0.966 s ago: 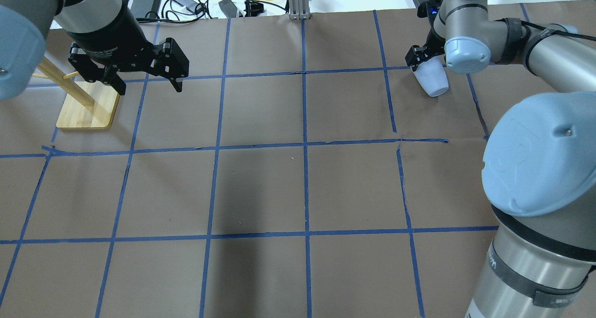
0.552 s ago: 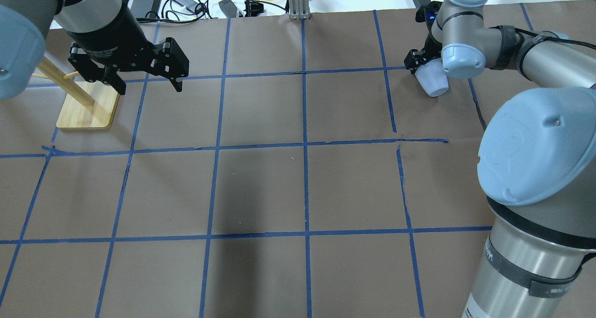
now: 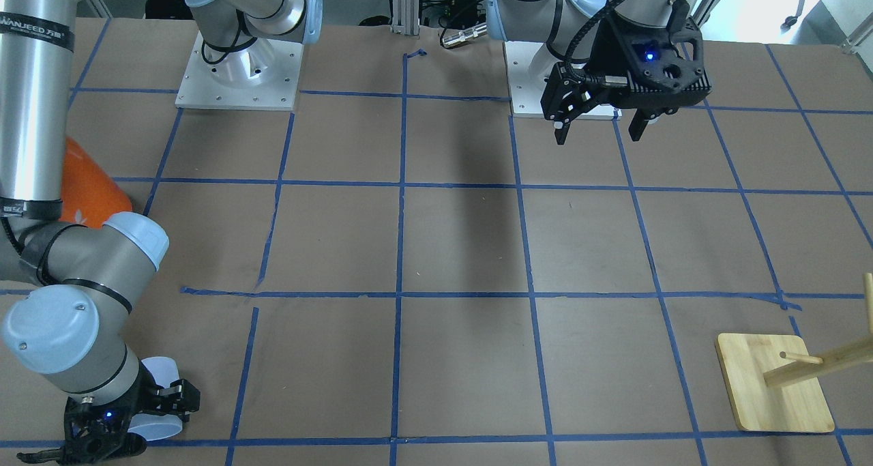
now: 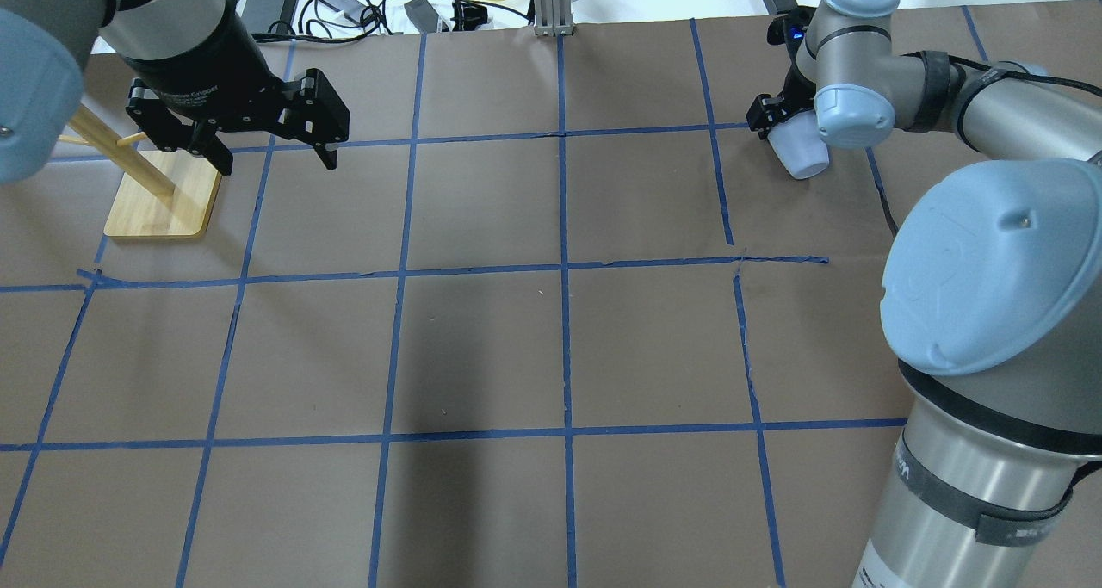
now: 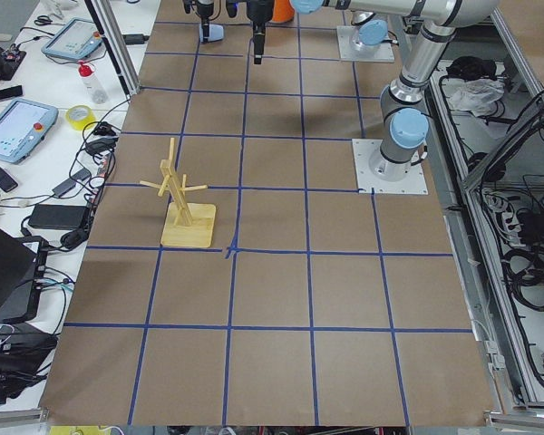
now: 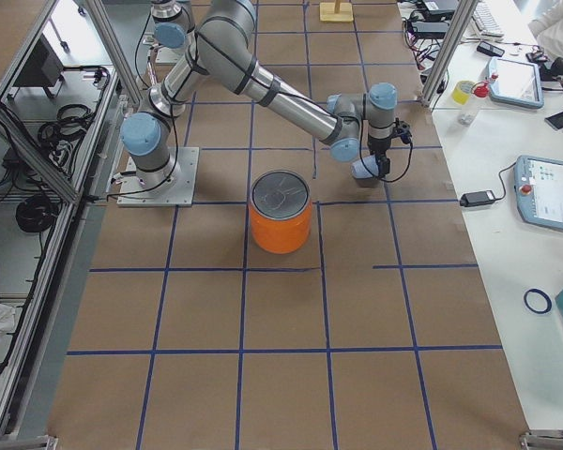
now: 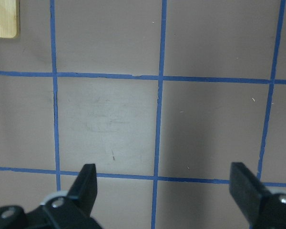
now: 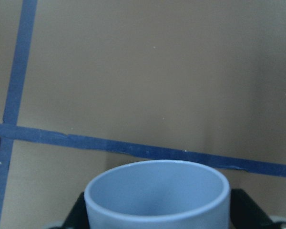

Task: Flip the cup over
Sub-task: 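Close the right gripper on the cup's base and lift it, then carry the cup with the right gripper toward the left gripper, then set the cup down on its side and raise the right gripper away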

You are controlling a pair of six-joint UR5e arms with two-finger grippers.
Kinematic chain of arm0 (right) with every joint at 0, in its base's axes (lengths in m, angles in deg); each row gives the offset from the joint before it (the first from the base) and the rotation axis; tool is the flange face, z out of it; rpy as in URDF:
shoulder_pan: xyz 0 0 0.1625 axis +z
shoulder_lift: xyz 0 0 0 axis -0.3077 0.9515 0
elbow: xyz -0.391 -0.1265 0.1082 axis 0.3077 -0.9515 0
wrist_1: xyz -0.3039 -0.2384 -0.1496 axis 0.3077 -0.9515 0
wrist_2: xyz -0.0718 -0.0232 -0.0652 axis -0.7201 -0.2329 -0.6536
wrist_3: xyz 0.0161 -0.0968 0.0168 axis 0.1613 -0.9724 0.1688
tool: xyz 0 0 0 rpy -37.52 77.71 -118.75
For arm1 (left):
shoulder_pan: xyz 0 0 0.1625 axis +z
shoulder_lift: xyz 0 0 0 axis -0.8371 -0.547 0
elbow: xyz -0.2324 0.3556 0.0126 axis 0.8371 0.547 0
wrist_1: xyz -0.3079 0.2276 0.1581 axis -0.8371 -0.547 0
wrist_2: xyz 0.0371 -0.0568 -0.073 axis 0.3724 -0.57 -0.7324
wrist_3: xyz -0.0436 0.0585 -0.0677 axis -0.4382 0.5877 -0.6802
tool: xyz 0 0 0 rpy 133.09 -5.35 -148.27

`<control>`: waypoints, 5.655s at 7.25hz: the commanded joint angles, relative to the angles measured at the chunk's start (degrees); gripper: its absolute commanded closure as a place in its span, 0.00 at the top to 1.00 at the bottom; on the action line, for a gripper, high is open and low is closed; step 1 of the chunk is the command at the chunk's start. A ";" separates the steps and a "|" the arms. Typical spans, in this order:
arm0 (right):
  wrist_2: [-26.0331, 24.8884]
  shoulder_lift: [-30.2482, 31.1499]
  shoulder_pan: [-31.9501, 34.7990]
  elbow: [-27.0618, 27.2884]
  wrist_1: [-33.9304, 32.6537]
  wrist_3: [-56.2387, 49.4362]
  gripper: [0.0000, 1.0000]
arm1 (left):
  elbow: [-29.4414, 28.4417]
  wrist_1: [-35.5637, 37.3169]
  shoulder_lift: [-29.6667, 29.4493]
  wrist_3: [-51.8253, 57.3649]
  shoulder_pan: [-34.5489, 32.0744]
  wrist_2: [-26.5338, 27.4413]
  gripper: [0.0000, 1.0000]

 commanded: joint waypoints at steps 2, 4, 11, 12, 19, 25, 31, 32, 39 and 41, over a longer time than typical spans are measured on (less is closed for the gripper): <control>0.40 0.38 0.00 -0.06 -0.02 0.56 0.43 | 0.00 0.00 0.00 0.00 0.00 -0.03 1.00; -0.03 0.82 0.00 0.12 0.86 0.65 0.24 | 0.00 0.00 0.00 0.00 0.00 -0.03 1.00; 4.79 8.64 9.03 0.82 11.94 -7.17 0.00 | 0.00 0.00 0.00 0.00 0.00 -0.03 1.00; 4.88 8.73 13.05 0.82 12.02 -7.96 0.00 | 0.00 0.00 0.00 0.00 0.00 -0.03 1.00; 5.68 7.06 30.92 1.08 7.45 -37.90 0.00 | 0.09 0.00 0.00 0.00 0.00 0.06 1.00; 10.60 4.16 33.05 5.83 -1.25 -41.63 0.00 | 0.09 0.00 0.00 0.00 -0.09 0.06 1.00; 10.07 4.07 32.96 6.01 -1.42 -46.29 0.21 | 0.09 0.00 -0.09 0.00 -0.09 -0.29 1.00; 10.68 4.07 32.87 6.01 -1.34 -45.15 0.44 | 0.09 0.00 -0.09 0.00 0.00 -0.29 1.00; 10.68 11.17 28.94 5.13 5.21 -44.62 0.99 | 0.53 0.53 -0.61 1.39 2.18 -0.82 1.00; 11.74 16.26 24.20 5.13 11.81 -44.62 0.99 | 1.83 4.36 -4.28 5.09 6.49 -12.60 1.00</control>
